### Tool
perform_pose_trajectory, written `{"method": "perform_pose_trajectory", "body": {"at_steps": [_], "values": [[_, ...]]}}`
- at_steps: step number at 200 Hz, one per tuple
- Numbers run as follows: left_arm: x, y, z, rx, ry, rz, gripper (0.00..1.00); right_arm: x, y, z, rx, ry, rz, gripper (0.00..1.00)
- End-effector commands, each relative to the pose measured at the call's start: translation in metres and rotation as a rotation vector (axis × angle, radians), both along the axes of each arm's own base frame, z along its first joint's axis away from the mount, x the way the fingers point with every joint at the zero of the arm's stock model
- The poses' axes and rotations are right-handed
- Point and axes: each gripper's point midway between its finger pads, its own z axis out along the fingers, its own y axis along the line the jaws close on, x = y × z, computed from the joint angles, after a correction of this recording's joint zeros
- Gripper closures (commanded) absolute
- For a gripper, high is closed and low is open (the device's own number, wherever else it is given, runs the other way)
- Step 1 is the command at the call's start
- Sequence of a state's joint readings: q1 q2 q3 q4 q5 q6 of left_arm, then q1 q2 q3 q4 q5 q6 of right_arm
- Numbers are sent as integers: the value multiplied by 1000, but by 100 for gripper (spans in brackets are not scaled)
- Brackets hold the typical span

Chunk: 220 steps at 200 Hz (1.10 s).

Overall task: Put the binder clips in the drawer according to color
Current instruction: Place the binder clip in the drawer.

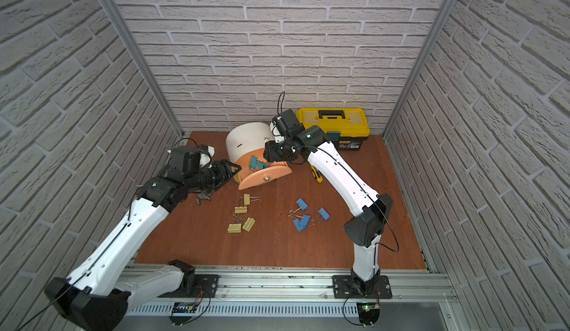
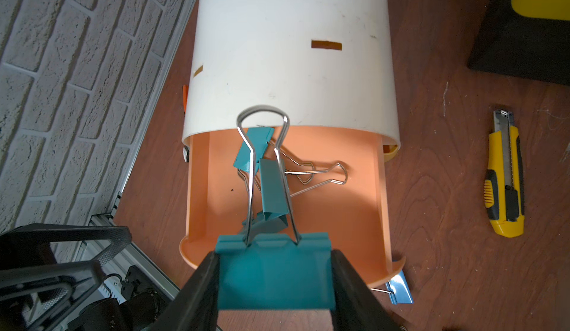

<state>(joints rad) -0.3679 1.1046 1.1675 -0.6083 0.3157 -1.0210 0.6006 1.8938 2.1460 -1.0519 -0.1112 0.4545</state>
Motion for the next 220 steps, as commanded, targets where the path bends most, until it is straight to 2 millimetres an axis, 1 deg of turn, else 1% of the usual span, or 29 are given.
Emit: {"method": "perform_pose_trajectory", "body": {"at_steps": [1,53,75,102,147,183,220], "values": [[5,0,15,-19,-60,-15,37,3,7,6,6,-26,24,62],[6,2,15,-25,-59,-15,37,11,12,-1,-8,-18,20,62],[5,2,15,-26,-58,-18,37,12,11,-2,-14,-20,18,60],[5,3,16,-28,-60,-19,37,11,9,-2,-21,-24,17,53],[5,2,17,-31,-63,-21,37,12,8,3,-23,-43,18,40],[4,2,18,-32,-65,-22,37,13,7,4,-24,-48,17,36],[4,2,21,-34,-68,-22,37,13,7,9,-20,-60,17,34]]}}
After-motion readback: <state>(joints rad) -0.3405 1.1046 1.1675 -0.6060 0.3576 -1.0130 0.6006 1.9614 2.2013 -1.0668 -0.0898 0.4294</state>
